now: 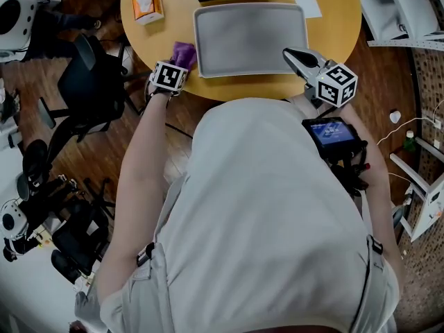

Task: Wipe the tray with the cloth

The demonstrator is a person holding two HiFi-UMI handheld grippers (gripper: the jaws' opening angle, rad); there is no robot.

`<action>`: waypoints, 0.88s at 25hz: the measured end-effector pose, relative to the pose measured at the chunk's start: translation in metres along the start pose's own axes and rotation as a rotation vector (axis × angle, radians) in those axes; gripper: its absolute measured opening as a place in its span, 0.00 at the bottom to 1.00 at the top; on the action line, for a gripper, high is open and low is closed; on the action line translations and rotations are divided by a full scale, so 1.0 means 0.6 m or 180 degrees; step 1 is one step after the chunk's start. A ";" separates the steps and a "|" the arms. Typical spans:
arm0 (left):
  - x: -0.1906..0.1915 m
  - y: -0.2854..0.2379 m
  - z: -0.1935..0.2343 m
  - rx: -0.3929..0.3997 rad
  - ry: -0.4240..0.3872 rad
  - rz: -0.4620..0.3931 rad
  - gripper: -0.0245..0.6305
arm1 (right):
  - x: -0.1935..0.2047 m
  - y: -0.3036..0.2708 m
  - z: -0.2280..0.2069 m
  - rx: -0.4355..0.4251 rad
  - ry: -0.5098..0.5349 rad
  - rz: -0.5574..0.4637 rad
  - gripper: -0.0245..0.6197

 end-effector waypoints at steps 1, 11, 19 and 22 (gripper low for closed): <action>-0.007 0.017 -0.001 -0.0015 0.0009 -0.0095 0.39 | -0.003 0.000 -0.002 -0.0005 0.0010 -0.0008 0.04; -0.106 0.165 -0.144 0.0917 0.0104 -0.1981 0.04 | -0.031 -0.007 0.001 -0.0114 0.0314 -0.0065 0.04; -0.122 0.162 -0.202 0.1025 0.0096 -0.2152 0.04 | -0.026 -0.003 0.002 -0.0207 0.0418 0.0011 0.04; -0.116 0.157 -0.205 0.1034 0.0158 -0.2122 0.04 | -0.021 -0.002 0.002 -0.0206 0.0419 0.0031 0.04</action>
Point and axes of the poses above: the fingertips, and each gripper's own axes: y backward along the fingers, z to its left, x out of its underside, the point moved 8 cm from there along y, backward along the fingers, and after that the axes turned 3 degrees about -z, right-handed, at the moved point
